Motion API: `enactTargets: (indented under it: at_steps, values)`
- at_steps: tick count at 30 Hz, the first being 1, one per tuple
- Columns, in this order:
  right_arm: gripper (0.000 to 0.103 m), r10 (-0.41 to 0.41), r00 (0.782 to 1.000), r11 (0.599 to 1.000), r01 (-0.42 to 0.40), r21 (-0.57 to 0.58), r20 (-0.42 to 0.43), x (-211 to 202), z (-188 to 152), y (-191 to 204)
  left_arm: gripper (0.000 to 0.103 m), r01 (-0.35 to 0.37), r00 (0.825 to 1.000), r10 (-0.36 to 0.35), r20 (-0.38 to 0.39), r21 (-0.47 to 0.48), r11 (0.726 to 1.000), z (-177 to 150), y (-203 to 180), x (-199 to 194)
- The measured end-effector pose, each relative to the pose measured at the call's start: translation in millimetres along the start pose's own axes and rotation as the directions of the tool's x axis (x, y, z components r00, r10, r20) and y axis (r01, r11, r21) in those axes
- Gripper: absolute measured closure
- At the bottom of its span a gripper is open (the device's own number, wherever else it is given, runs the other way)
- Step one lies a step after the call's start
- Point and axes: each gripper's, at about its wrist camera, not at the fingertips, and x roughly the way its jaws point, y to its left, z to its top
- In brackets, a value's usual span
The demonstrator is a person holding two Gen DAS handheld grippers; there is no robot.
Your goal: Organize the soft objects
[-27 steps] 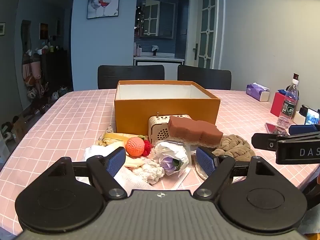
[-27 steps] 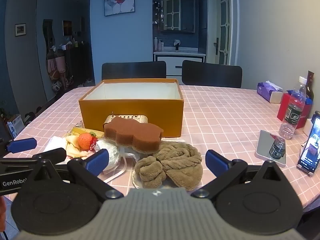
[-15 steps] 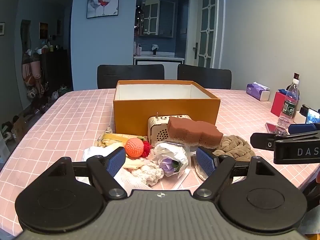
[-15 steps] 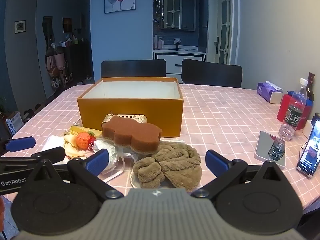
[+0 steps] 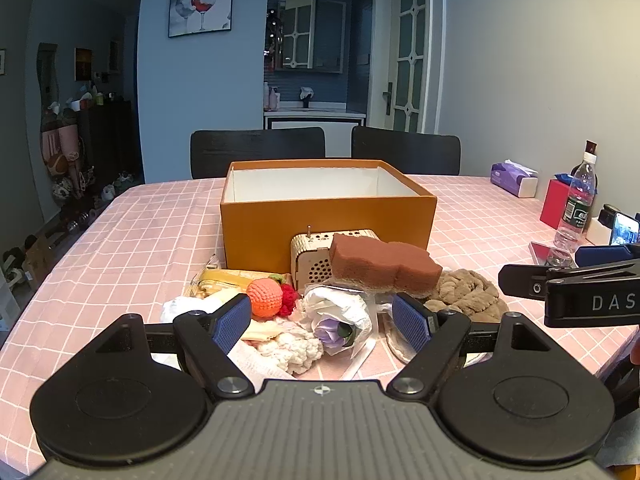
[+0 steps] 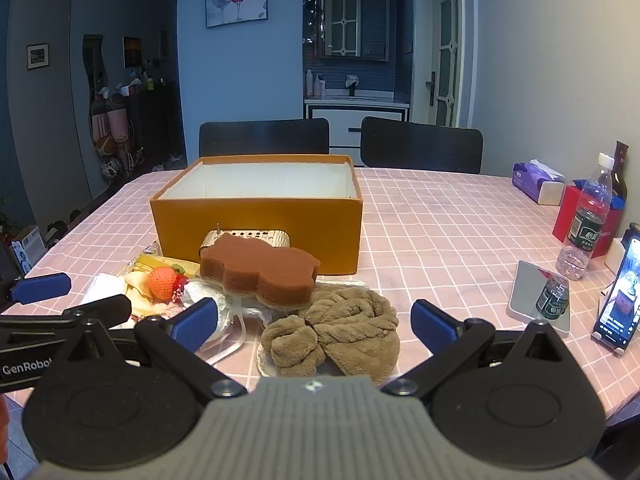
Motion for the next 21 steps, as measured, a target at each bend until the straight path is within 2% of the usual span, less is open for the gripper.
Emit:
enactTargets:
  at_steps: [21]
  values:
    - [0.002,-0.004,1.000,1.000,0.004,-0.013,0.003,0.8,2.0,5.8,0.009,-0.002,1.000,0.002,-0.007,-0.016,1.000,0.5,3.2,1.4]
